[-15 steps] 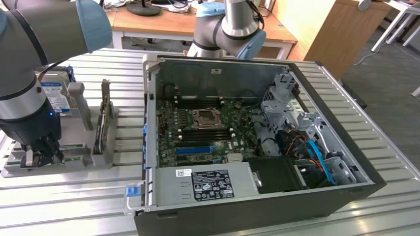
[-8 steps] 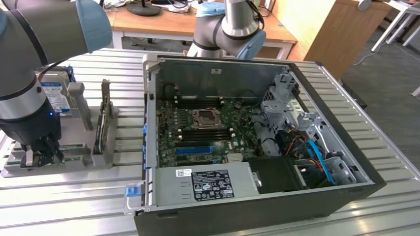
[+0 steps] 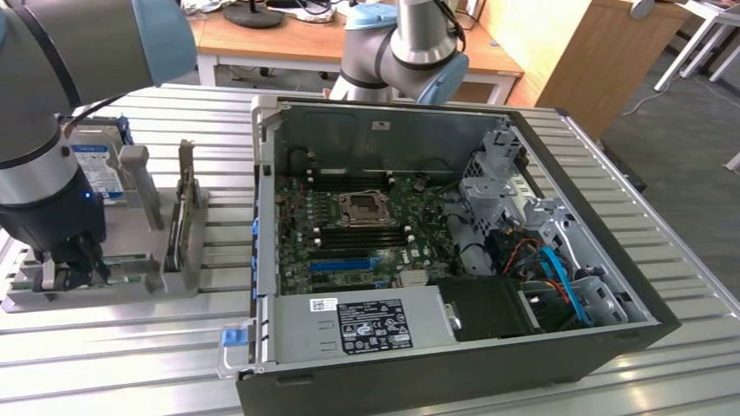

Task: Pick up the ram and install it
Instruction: 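Pick up the ram and move it above insertion slot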

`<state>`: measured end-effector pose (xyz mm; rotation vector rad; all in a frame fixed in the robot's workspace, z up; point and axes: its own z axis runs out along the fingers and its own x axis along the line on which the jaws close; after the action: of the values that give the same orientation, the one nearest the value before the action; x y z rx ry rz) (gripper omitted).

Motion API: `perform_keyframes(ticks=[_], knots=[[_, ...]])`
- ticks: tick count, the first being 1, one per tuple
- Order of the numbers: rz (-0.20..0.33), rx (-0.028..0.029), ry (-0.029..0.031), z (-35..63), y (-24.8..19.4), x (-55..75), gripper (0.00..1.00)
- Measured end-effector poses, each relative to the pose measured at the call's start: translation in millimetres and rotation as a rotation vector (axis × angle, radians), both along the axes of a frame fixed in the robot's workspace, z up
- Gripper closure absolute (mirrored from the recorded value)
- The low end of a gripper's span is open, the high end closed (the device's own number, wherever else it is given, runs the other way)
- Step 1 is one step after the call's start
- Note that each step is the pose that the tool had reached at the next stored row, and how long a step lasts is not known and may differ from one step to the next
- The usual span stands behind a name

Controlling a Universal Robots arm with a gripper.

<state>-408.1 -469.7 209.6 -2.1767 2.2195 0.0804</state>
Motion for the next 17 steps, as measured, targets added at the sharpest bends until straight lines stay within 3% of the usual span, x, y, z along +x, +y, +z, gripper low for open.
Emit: perform_keyframes(ticks=[9,17], knots=[[0.0,0.0002,-0.0001,17.1,0.0,0.0,0.88],[0.0,0.0001,0.0,38.5,0.0,0.0,0.88]])
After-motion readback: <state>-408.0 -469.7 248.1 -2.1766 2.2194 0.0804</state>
